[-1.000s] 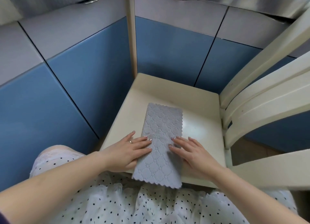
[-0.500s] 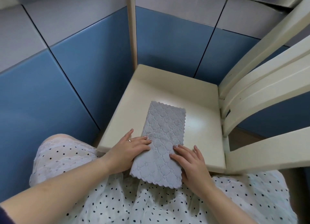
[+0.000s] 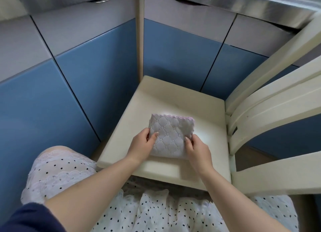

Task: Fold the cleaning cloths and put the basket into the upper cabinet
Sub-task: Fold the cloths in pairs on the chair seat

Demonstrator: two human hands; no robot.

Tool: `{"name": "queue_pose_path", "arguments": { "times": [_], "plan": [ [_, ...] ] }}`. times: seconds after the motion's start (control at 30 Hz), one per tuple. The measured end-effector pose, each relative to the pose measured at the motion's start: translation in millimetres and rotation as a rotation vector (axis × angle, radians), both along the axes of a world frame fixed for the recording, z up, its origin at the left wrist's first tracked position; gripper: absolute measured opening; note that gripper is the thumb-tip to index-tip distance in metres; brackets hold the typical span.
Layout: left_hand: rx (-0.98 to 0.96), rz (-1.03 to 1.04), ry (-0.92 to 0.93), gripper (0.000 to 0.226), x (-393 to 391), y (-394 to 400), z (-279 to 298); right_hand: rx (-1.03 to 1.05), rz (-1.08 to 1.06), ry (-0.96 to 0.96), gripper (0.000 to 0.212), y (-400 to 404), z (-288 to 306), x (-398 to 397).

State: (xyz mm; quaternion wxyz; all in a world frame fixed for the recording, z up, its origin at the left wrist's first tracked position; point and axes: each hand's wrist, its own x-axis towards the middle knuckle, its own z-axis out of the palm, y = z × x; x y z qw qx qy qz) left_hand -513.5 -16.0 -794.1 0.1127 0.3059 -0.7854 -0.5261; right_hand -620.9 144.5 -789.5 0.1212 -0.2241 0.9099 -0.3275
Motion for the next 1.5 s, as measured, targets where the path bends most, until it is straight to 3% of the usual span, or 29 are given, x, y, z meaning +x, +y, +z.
{"name": "queue_pose_path", "arguments": {
  "times": [0.17,0.43,0.57,0.63,0.73,0.83,0.93,1.07,1.23,1.4,1.5],
  "plan": [
    [-0.073,0.069,-0.142,0.033,-17.0,-8.7,1.1,0.183,-0.048,-0.011,0.025,-15.2,-5.2,-19.6],
    [-0.066,0.049,-0.336,0.031,-31.9,-22.3,-3.9,0.235,-0.08,-0.07,0.025,-21.6,-9.9,-28.3],
    [0.12,0.217,-0.151,0.025,-26.8,-25.1,1.4,0.001,-0.255,-0.239,0.03,-11.7,-4.2,-35.5],
    [-0.128,0.21,-0.046,0.022,-19.5,-23.6,2.0,-0.054,-0.259,-0.125,0.031,-8.0,-2.2,-38.5],
    [-0.593,-0.064,0.011,0.039,-21.6,-15.2,-6.0,-0.003,-0.011,0.207,0.036,-21.2,-7.2,-30.6],
    [-0.843,-0.37,-0.226,0.05,-35.0,-7.6,-12.1,0.187,0.234,0.33,0.05,-47.4,-9.8,-11.6],
    [-0.965,-0.495,-0.443,0.055,-40.0,-10.2,-17.0,0.404,0.335,0.252,0.054,-55.9,-18.7,-3.1],
    [-0.934,-0.506,-0.532,0.063,-40.8,-18.5,-21.3,0.483,0.303,0.188,0.06,-46.0,-28.4,-5.7],
    [-0.902,-0.506,-0.516,0.086,-40.2,-21.2,-24.1,0.496,0.244,0.206,0.088,-38.9,-32.5,-8.1],
    [-0.826,-0.522,-0.513,0.065,-43.8,-20.6,-13.8,0.498,0.238,0.163,0.083,-39.9,-30.5,-9.4],
    [-0.557,-0.39,-0.382,0.069,-41.1,-21.4,-1.3,0.409,0.236,0.106,0.075,-40.3,-25.6,-15.8]
  ]
}}
